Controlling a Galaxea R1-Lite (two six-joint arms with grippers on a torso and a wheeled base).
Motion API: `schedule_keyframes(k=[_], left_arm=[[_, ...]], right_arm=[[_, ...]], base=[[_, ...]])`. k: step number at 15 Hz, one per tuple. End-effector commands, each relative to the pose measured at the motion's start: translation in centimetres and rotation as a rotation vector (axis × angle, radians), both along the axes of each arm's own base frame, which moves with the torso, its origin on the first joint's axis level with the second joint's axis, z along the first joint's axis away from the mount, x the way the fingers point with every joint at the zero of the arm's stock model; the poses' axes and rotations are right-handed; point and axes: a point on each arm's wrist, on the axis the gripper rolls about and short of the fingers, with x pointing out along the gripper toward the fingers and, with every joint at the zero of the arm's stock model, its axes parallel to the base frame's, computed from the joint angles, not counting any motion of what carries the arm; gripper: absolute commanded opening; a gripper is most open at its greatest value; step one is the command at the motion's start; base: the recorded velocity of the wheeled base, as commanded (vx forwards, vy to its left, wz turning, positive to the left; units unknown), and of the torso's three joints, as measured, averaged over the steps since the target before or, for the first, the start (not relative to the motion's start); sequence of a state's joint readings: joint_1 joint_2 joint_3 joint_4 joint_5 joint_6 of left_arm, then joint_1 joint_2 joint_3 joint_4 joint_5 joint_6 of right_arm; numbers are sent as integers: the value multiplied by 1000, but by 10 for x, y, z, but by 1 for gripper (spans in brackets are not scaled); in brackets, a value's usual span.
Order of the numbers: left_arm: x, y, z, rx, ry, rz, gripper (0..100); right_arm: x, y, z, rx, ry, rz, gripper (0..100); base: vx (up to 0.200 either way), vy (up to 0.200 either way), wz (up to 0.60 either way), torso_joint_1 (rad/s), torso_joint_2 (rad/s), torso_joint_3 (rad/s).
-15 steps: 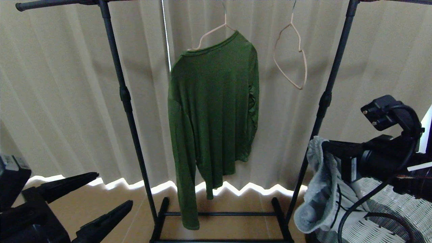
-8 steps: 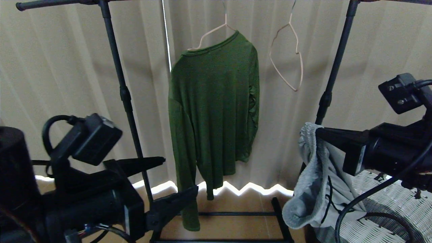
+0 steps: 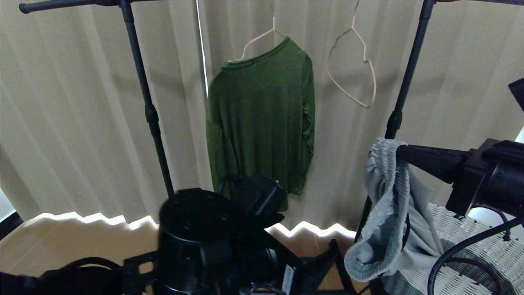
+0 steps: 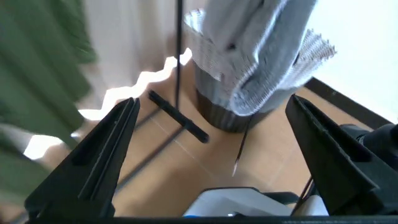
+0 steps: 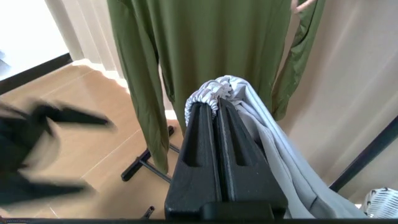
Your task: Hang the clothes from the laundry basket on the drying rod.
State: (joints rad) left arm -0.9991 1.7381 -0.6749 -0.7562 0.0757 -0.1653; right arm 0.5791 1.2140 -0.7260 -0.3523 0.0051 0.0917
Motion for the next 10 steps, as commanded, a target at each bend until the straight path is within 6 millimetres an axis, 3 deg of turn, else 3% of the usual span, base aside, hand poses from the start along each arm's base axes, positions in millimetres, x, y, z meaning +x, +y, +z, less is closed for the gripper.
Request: schedule_keyframes(k=[1, 5, 10], left_arm=[[3, -33, -38, 80, 55, -33, 100], [11, -52, -49, 41, 62, -29, 100], [38, -73, -60, 4, 56, 39, 100]], right_arm=[[-1, 0, 6, 14, -18, 11, 0], [-8, -1, 11, 29, -39, 40, 0], [-18, 1, 20, 55, -71, 103, 0]], base=[[0, 0, 0, 0, 0, 0], [0, 0, 0, 0, 0, 0], [0, 0, 0, 0, 0, 0]])
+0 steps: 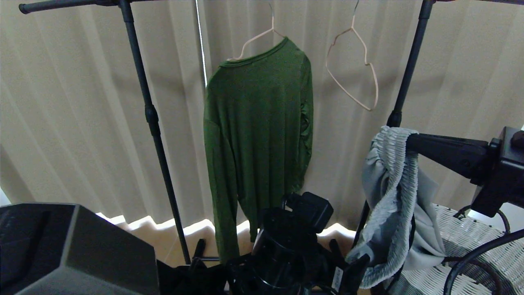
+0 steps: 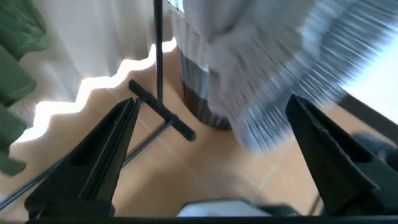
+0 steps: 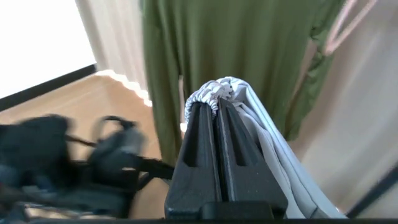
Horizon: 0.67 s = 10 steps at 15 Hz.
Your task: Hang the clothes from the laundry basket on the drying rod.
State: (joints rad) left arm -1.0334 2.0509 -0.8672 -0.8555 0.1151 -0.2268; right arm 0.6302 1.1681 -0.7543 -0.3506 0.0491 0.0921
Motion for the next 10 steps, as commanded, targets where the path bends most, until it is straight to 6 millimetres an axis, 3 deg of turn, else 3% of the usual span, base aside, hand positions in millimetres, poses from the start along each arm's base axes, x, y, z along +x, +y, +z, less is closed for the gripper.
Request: schedule_keyframes(k=[1, 4, 5, 10], left_arm=[[10, -6, -14, 22, 13, 20, 100], [7, -2, -17, 44, 16, 38, 100], [6, -1, -19, 53, 17, 41, 0], [-2, 17, -21, 153, -75, 124, 0]], right_arm=[[-3, -1, 5, 14, -19, 8, 0], [-5, -3, 12, 29, -40, 6, 0], [-4, -2, 14, 31, -45, 6, 0], [2, -4, 13, 22, -34, -27, 0]], base=[[0, 0, 0, 0, 0, 0], [0, 0, 0, 0, 0, 0], [0, 0, 0, 0, 0, 0], [0, 0, 0, 0, 0, 0]])
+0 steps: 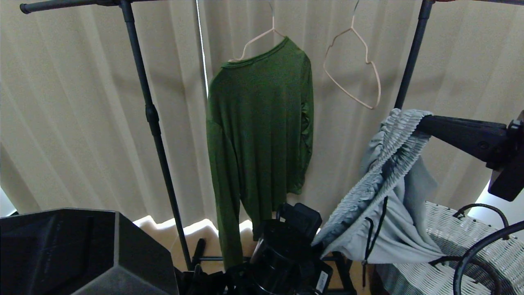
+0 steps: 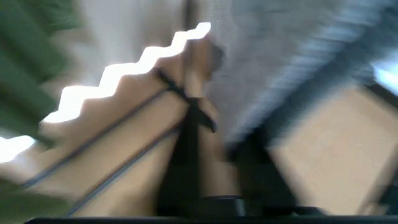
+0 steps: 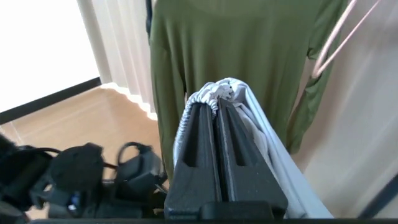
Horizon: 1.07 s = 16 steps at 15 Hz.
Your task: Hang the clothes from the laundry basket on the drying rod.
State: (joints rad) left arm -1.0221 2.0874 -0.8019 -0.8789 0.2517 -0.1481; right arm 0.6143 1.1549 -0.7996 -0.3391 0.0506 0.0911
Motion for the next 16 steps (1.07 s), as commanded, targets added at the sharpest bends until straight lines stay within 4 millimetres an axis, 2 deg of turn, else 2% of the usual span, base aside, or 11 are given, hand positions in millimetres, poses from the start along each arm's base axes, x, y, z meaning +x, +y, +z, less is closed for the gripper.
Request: schedule_keyframes(k=[1, 2, 6, 7, 8, 9, 10, 11, 13, 15, 16], left_arm=[[-6, 15, 10, 18, -68, 44, 0], [-6, 33, 30, -4, -121, 65, 0], [4, 135, 124, 19, -184, 262, 0], [4, 137, 126, 20, -182, 266, 0], [13, 182, 169, 39, -148, 375, 0], [21, 197, 189, 42, -141, 443, 0], [30, 207, 209, 18, -172, 499, 0], [35, 211, 220, 2, -196, 522, 0], [53, 207, 241, -39, -249, 537, 0], [64, 199, 248, -63, -268, 531, 0], [69, 190, 242, -53, -247, 508, 0]], right_arm=[[10, 1, -4, -12, 19, -30, 0], [16, 2, -7, -21, 33, -41, 0], [47, 16, -16, -39, 61, -65, 0], [47, 17, -16, -37, 57, -65, 0], [60, 20, -16, -20, 30, -82, 0], [74, 21, -13, -9, 4, -105, 0], [83, 19, -7, 2, -13, -129, 0], [89, 18, -1, 11, -29, -145, 0], [104, 11, 20, 46, -90, -196, 0], [110, 7, 31, 60, -121, -217, 0], [110, 7, 29, 55, -113, -219, 0]], base=[[0, 0, 0, 0, 0, 0], [0, 0, 0, 0, 0, 0], [0, 0, 0, 0, 0, 0], [0, 0, 0, 0, 0, 0], [0, 0, 0, 0, 0, 0], [0, 0, 0, 0, 0, 0], [0, 0, 0, 0, 0, 0], [0, 0, 0, 0, 0, 0], [0, 0, 0, 0, 0, 0], [0, 0, 0, 0, 0, 0], [0, 0, 0, 0, 0, 0]])
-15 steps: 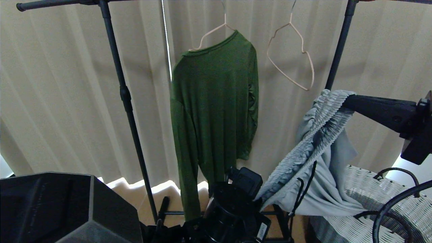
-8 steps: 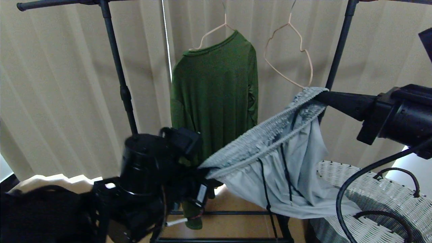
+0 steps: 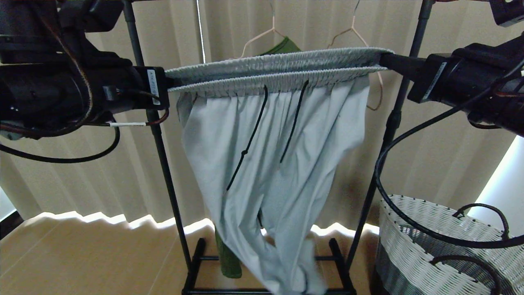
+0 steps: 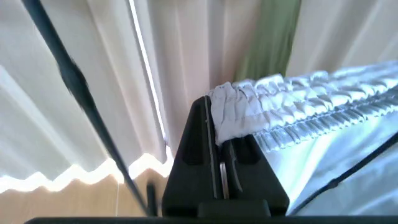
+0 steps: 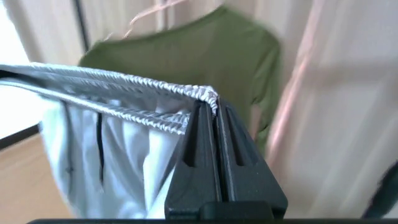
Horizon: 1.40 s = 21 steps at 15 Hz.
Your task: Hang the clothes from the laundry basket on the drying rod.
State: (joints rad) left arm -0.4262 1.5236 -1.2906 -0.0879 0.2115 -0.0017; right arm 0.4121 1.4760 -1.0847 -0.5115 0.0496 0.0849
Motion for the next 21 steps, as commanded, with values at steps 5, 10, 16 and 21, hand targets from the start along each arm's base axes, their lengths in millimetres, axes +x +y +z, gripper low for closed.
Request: schedule_keyframes(k=[5, 10, 16, 21], left_arm=[[12, -32, -24, -10, 88, -71, 0], [9, -34, -23, -4, 82, -83, 0], [-8, -43, -12, -38, 46, -210, 0], [22, -58, -25, 9, -23, -206, 0]], right_arm=[[8, 0, -21, -30, 65, -15, 0], [7, -3, -28, -38, 86, -25, 0], [-30, -18, -14, -23, 27, -27, 0], [-103, -35, -19, -95, 17, 54, 0]], base=[[0, 0, 0, 0, 0, 0], [0, 0, 0, 0, 0, 0], [0, 0, 0, 0, 0, 0], [0, 0, 0, 0, 0, 0]])
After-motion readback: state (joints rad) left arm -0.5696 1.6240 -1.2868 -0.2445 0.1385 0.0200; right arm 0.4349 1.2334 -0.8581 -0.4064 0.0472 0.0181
